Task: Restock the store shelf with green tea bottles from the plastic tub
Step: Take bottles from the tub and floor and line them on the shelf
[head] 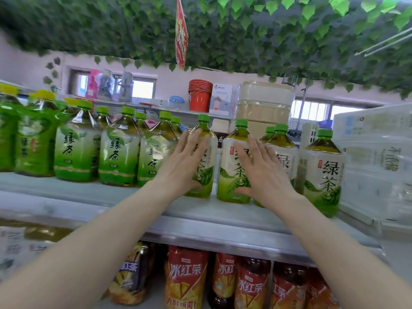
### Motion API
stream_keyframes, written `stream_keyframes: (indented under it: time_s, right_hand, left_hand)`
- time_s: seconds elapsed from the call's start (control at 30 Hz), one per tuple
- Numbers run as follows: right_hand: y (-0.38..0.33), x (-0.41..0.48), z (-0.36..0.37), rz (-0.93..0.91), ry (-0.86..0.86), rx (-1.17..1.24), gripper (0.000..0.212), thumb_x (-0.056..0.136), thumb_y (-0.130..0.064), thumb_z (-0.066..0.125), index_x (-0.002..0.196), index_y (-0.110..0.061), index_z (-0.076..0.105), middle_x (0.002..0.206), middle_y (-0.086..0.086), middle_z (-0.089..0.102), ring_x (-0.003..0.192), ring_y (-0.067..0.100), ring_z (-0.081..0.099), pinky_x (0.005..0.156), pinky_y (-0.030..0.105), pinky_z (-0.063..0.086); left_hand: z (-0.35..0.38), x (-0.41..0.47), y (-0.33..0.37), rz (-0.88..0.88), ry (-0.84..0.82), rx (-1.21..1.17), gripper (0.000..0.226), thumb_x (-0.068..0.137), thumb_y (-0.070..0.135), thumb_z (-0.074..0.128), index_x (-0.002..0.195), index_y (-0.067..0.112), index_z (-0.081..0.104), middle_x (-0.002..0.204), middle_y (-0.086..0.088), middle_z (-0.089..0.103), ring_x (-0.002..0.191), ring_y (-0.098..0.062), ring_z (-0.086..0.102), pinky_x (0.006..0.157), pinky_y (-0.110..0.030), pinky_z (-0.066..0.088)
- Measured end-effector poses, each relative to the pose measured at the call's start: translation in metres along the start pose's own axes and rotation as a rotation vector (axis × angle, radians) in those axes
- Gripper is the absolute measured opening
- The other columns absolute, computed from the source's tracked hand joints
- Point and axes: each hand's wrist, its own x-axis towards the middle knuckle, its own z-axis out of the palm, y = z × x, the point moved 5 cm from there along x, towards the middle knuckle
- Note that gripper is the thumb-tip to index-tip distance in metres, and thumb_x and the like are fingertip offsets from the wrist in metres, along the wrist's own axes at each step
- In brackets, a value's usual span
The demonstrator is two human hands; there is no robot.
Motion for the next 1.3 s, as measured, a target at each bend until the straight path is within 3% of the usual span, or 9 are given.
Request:
stream_keyframes:
  time_s: [0.1,0.23,0.33,0.47,0.63,0.77,0.93,1.23,1.3]
  right_hand:
    - [-0.001,-0.002,-0.005,0.004,0.008,0.021,0.113,0.081,-0.064,0.063,0.156,-0.020,-0.009,0.163,0.017,-0.012,0.151,0.034,-0.003,0.121,0.044,0.000]
    - [-0.008,0.006,-0.026,0.036,0.166,0.136,0.091,0.084,-0.064,0.059,0.152,-0.024,0.014,0.154,0.014,0.026,0.143,0.033,0.029,0.119,0.045,0.022]
    - [-0.022,0.029,-0.042,0.079,0.256,0.243,0.082,0.087,-0.060,0.058,0.151,-0.024,0.021,0.149,0.010,0.037,0.137,0.029,0.038,0.114,0.044,0.033]
    - [-0.056,0.065,-0.047,0.129,0.232,0.327,0.083,0.089,-0.063,0.055,0.151,-0.019,0.023,0.147,0.010,0.044,0.136,0.028,0.040,0.112,0.043,0.032]
    - [-0.087,0.090,-0.034,0.268,0.041,0.286,0.099,0.082,-0.081,0.039,0.156,-0.023,0.008,0.145,0.021,0.044,0.134,0.039,0.040,0.113,0.053,0.028]
    - [-0.088,0.094,-0.030,0.318,0.041,0.269,0.082,0.090,-0.069,0.042,0.155,-0.029,0.014,0.140,0.025,0.045,0.130,0.041,0.042,0.108,0.051,0.034]
    - [-0.093,0.095,-0.034,0.336,0.010,0.226,0.077,0.093,-0.061,0.045,0.156,-0.024,0.017,0.145,0.028,0.038,0.133,0.043,0.037,0.109,0.050,0.033]
    - [-0.093,0.097,-0.040,0.309,-0.074,0.144,0.080,0.093,-0.067,0.040,0.156,-0.025,0.015,0.139,0.027,0.045,0.128,0.041,0.044,0.104,0.049,0.039]
    - [-0.094,0.096,-0.046,0.308,-0.015,0.082,0.078,0.093,-0.067,0.041,0.154,-0.026,0.019,0.142,0.025,0.042,0.130,0.040,0.041,0.106,0.049,0.037]
  left_hand:
    - [0.003,0.001,-0.001,0.015,-0.013,-0.011,0.129,0.071,0.047,0.080,0.153,0.019,-0.015,0.161,0.000,-0.021,0.147,-0.028,-0.021,0.120,-0.050,0.018]
    - [-0.003,0.000,-0.013,0.031,0.020,0.020,0.132,0.068,0.057,0.078,0.153,0.024,-0.018,0.162,0.005,-0.020,0.149,-0.024,-0.017,0.114,-0.047,0.031]
    - [-0.018,-0.005,-0.043,-0.019,0.083,0.034,0.133,0.066,0.061,0.077,0.153,0.024,-0.016,0.163,0.002,-0.012,0.150,-0.024,-0.012,0.119,-0.051,0.020]
    - [-0.022,-0.009,-0.095,-0.087,0.058,0.056,0.134,0.063,0.064,0.077,0.154,0.023,-0.013,0.164,-0.005,-0.011,0.150,-0.028,-0.009,0.121,-0.046,0.010]
    - [-0.007,-0.012,-0.106,0.030,0.029,0.078,0.140,0.058,0.073,0.075,0.154,0.026,-0.016,0.163,-0.009,-0.015,0.150,-0.031,-0.001,0.118,-0.039,0.003]
    - [-0.003,-0.010,-0.108,0.045,0.063,0.074,0.141,0.056,0.076,0.074,0.154,0.026,-0.015,0.162,-0.012,-0.014,0.150,-0.033,0.001,0.120,-0.043,0.007]
    - [-0.003,-0.009,-0.105,0.041,0.068,0.053,0.139,0.057,0.075,0.074,0.154,0.025,-0.012,0.163,-0.011,-0.013,0.150,-0.033,0.001,0.119,-0.045,0.019]
    - [-0.005,-0.011,-0.104,0.060,0.042,-0.009,0.136,0.060,0.071,0.075,0.155,0.023,-0.009,0.163,-0.009,-0.013,0.150,-0.031,-0.005,0.118,-0.043,0.016]
    - [-0.013,-0.015,-0.111,0.082,0.094,0.044,0.133,0.063,0.074,0.071,0.155,0.021,-0.010,0.163,-0.009,-0.011,0.150,-0.029,-0.009,0.120,-0.044,0.009]
